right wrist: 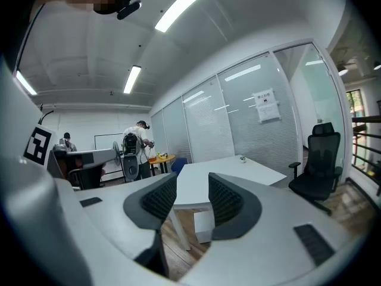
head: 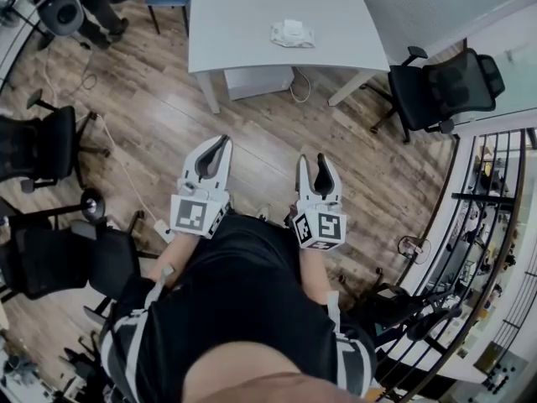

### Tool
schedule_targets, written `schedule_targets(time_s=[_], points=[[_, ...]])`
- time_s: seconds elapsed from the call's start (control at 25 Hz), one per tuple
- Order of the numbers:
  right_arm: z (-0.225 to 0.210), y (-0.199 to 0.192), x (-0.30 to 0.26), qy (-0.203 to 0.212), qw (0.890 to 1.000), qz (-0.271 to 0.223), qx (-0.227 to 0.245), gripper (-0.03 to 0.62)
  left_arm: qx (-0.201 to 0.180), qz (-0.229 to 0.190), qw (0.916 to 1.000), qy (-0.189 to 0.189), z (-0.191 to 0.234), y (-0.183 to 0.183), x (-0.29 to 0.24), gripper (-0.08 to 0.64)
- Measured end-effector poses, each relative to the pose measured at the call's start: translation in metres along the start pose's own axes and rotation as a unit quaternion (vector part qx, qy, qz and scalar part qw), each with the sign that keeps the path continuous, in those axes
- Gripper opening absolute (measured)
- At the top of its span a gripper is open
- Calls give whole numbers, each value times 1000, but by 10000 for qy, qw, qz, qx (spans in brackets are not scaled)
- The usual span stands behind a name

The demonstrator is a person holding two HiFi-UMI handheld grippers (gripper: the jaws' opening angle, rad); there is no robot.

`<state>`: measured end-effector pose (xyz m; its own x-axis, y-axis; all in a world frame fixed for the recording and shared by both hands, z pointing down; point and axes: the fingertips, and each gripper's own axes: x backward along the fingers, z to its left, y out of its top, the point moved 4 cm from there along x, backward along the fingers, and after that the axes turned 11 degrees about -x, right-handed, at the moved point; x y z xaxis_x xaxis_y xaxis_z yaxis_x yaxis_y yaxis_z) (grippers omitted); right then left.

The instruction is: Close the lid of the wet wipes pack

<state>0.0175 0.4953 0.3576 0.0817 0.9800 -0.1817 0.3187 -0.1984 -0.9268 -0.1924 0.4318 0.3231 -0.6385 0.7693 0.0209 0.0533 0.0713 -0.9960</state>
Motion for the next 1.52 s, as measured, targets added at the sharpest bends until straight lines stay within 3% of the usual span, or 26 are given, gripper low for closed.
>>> schedule_targets(time_s=[0.64,0.84,1.08,1.52], points=[[32,-10,-41,-355,9993,-47,-95,173,53,220,9984,-521,50,-32,-8,34],[26,-8,-64,-279,9995,-39,-138,173,77,262,9981,-554,52,-42,-27,34],[-6,6,-120,-28,10000,-3,-62,173,2,317,9984,-478,55,-52,-86,34],[-98,75,-241,485,9988,35,-65,173,-333,419,9982,-262,57,-40,-241,34]])
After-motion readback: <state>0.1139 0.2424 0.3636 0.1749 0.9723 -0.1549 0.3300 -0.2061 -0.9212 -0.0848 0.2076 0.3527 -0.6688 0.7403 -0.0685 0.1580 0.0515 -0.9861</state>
